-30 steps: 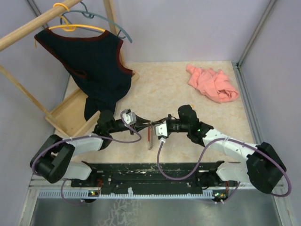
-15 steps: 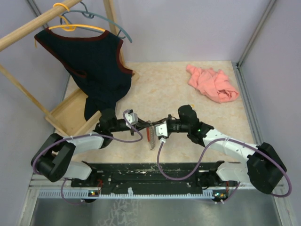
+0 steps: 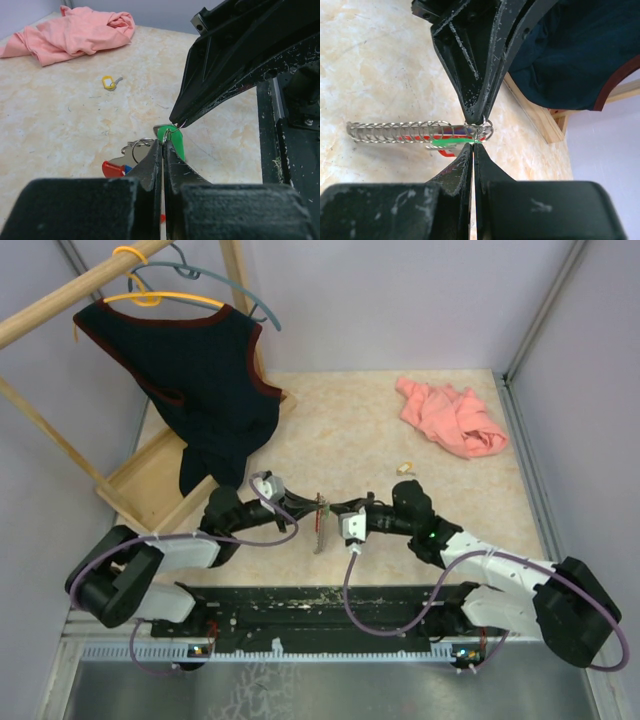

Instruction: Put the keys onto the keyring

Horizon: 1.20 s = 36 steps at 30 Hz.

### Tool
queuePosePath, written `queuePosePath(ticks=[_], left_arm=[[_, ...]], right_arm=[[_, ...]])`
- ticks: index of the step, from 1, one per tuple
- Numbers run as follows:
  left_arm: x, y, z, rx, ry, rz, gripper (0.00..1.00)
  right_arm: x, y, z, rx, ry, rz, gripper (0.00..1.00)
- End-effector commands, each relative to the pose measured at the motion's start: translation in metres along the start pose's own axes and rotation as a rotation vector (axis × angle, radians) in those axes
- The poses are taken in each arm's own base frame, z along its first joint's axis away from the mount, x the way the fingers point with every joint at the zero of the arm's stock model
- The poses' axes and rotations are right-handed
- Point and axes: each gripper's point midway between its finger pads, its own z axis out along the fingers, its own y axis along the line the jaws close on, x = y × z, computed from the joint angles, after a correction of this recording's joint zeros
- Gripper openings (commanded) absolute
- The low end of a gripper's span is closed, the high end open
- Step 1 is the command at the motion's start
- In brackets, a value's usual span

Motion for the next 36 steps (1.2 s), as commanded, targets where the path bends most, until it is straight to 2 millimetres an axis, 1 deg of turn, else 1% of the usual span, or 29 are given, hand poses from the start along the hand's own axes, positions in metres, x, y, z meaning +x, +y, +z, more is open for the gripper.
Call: queuePosePath(ticks=[1,4,8,9,12,15,23,26,29,36], left_arm=[[-0.026,0.009,0.001,-0.088,-0.127,-0.064,0.00],[-0.029,0.008,0.005,-0.103,-0.147,-0.077,0.00],[-0.030,0.009,0.006,-0.116,-0.162,-0.102,0.00],[-0.035,0.009,0.004,-0.121,-0.184,-0.100,0.00],[-0.039,0.009,0.001,-0.137,-0.215,-0.114,0.00],[-0.041,0.008,0.004,-0.132,-0.221,-0.120,0.00],[-0.034,0.005,0.003,-0.139,-0.209,-0.089,0.00],[-0.033,0.006,0.000,-0.150,-0.206,-0.075,0.00],[-0.032,0.007,0.000,-0.152,-0.201,-0.066,0.00],[-0.032,0.004,0.003,-0.132,-0.196,-0.056,0.00]], right_arm=[[-0.012,-0.013,0.000,0.071,-0.049,0.014,0.00],[-0.013,-0.010,0.004,0.068,-0.068,0.026,0.00],[-0.019,-0.013,0.005,0.087,-0.102,0.065,0.00],[-0.020,-0.013,0.006,0.088,-0.104,0.080,0.00],[-0.015,-0.008,0.008,0.081,-0.089,0.107,0.00],[-0.013,-0.007,0.012,0.083,-0.089,0.135,0.00],[-0.011,-0.014,0.012,0.160,-0.102,0.206,0.00],[-0.010,-0.020,0.008,0.210,-0.096,0.239,0.00],[-0.011,-0.022,0.006,0.228,-0.102,0.236,0.03],[-0.016,-0.019,0.009,0.201,-0.130,0.233,0.11]])
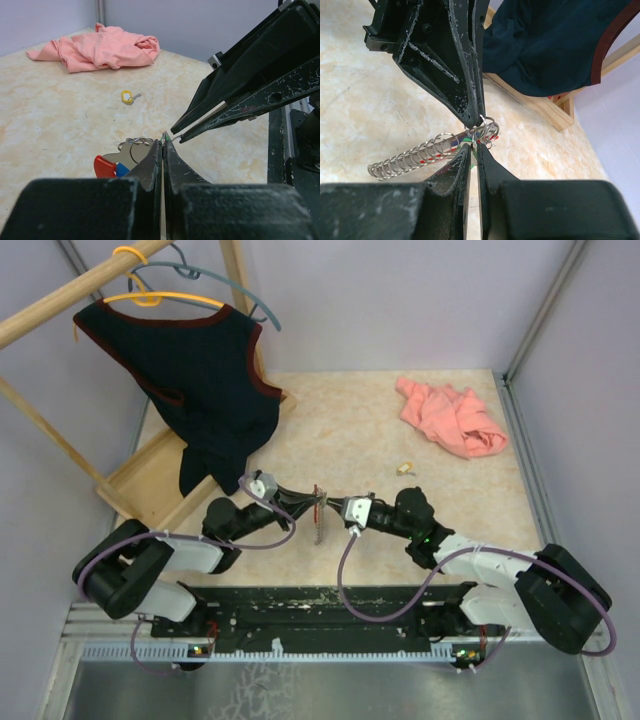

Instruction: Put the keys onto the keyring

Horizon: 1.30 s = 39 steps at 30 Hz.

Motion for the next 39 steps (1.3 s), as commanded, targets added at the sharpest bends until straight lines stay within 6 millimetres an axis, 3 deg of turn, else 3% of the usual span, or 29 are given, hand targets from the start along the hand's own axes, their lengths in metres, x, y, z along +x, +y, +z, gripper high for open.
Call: queuePosePath(ticks=[1,13,22,24,28,39], left_arm=[[-0.019,-0.005,0.003,0.021,-0.068,0.052,0.00],[-0.018,-0.007,0.003,0.028,-0.048,0.081,0.00],[-0.017,-0.010,0.005,0.038,-0.043,0.083,0.00],[-0.017,-0.010,0.005,0.037,-0.041,0.085,0.00],[-0.017,-0.010,0.005,0.037,-0.042,0.086,0.00],[-0.026,-0.002,0.005,-0.040,-0.087,0.040,0.00]], right_arm=[[-0.018,-0.004,0.004,0.012,-0.074,-0.008,0.11],[-0.011,-0.002,0.009,-0.003,-0.057,0.008,0.15],[-0.018,-0.009,0.011,0.026,-0.085,0.018,0.14],[-0.020,-0.009,0.012,0.024,-0.090,0.024,0.12],[-0.017,-0.007,0.011,0.021,-0.080,0.036,0.00],[-0.004,0.001,0.017,-0.025,-0.004,-0.056,0.00]])
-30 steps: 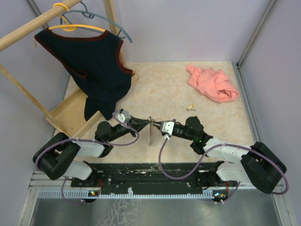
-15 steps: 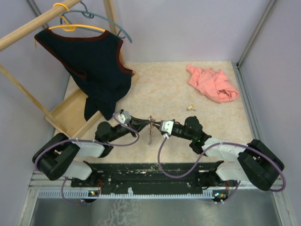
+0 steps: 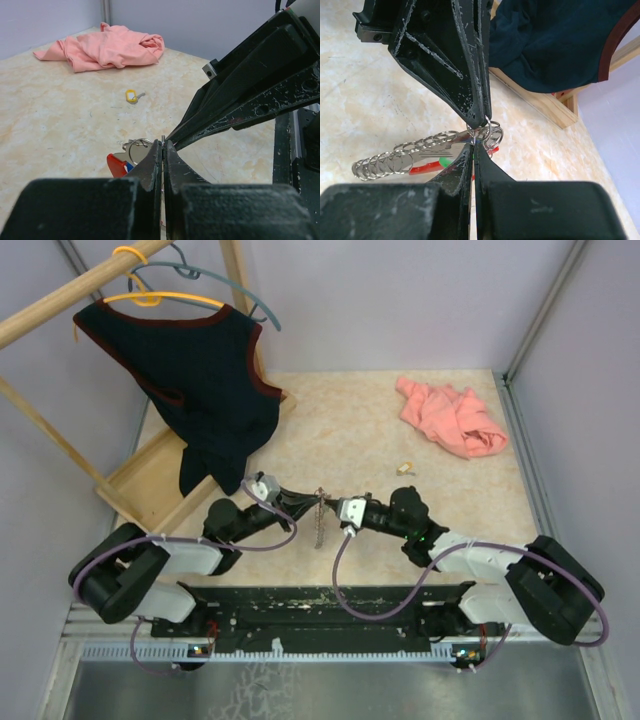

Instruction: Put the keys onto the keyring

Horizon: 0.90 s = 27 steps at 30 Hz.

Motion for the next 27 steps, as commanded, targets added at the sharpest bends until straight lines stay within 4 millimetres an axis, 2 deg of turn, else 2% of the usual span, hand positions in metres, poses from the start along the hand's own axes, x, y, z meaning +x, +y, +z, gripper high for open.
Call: queuePosePath(ticks=[1,4,7,13,15,19,27], left_arm=[[-0.027,0.001,0.003,-0.035,-0.101,0.005,0.00],[-0.027,0.000,0.003,-0.037,-0.112,0.001,0.00],[-0.024,-0.001,0.001,-0.022,-0.099,0.050,0.01],[-0.009,0.011,-0.004,-0.080,0.014,0.111,0.19],[-0.010,0.015,-0.007,-0.102,0.028,0.141,0.23],[-0.010,0.012,-0.007,-0.067,0.074,0.202,0.31],[0.000,-0.001,0.007,0.046,0.160,0.173,0.36]], right_arm=[[-0.014,-0.002,0.012,-0.019,-0.020,-0.066,0.00],[-0.013,0.000,0.016,-0.028,-0.001,-0.093,0.00],[-0.013,-0.011,0.013,0.023,0.022,-0.132,0.00],[-0.020,-0.033,0.003,0.057,0.092,-0.249,0.00],[-0.022,-0.036,0.000,0.052,0.108,-0.278,0.00],[-0.025,-0.036,-0.001,0.037,0.110,-0.301,0.00],[-0.033,-0.033,-0.002,0.011,0.082,-0.304,0.00]])
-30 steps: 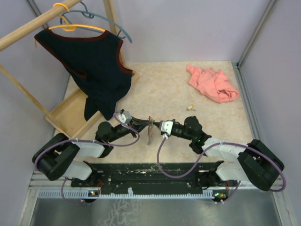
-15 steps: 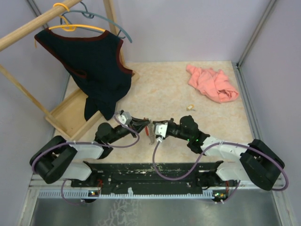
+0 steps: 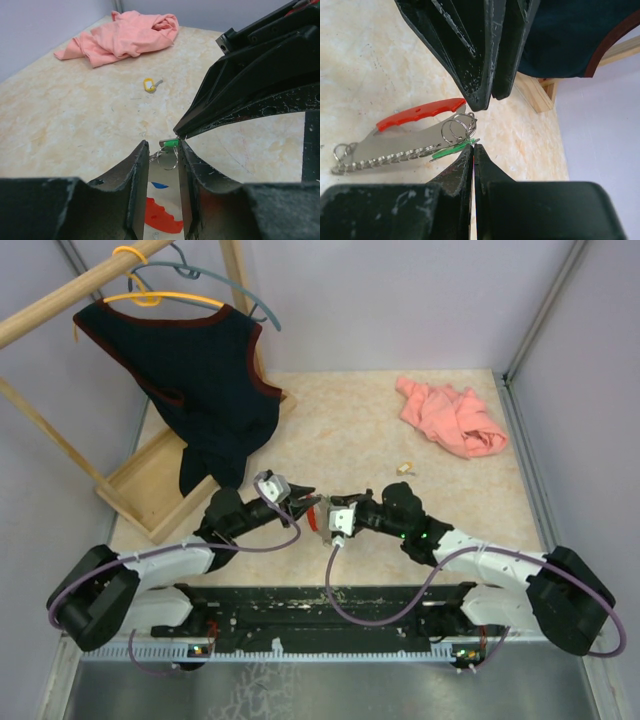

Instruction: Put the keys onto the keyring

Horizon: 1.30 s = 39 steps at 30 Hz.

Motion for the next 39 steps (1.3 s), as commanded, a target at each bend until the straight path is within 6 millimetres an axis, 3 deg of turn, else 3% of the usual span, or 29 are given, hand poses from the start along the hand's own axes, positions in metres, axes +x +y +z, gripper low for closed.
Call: queuePosePath(ticks=[1,12,27,30,33,39], left_arm=[[0.008,-0.013,0.009,0.098,0.062,-0.001,0.36],[0.010,-0.020,0.014,0.136,0.100,-0.103,0.36],[0.010,-0.025,0.023,0.188,0.111,-0.119,0.23],[0.010,-0.025,0.025,0.187,0.112,-0.122,0.17],[0.011,-0.025,0.025,0.188,0.114,-0.123,0.02],[0.010,-0.015,0.023,0.120,0.106,-0.130,0.00]], right_arm=[[-0.035,-0.034,-0.003,0.069,-0.089,-0.052,0.00],[-0.041,-0.047,-0.008,0.138,-0.109,-0.050,0.00],[-0.048,-0.046,-0.011,0.145,-0.149,-0.053,0.00],[-0.048,-0.044,-0.011,0.141,-0.150,-0.054,0.00],[-0.046,-0.044,-0.012,0.145,-0.145,-0.048,0.00],[-0.040,-0.040,-0.019,0.179,-0.131,-0.008,0.00]])
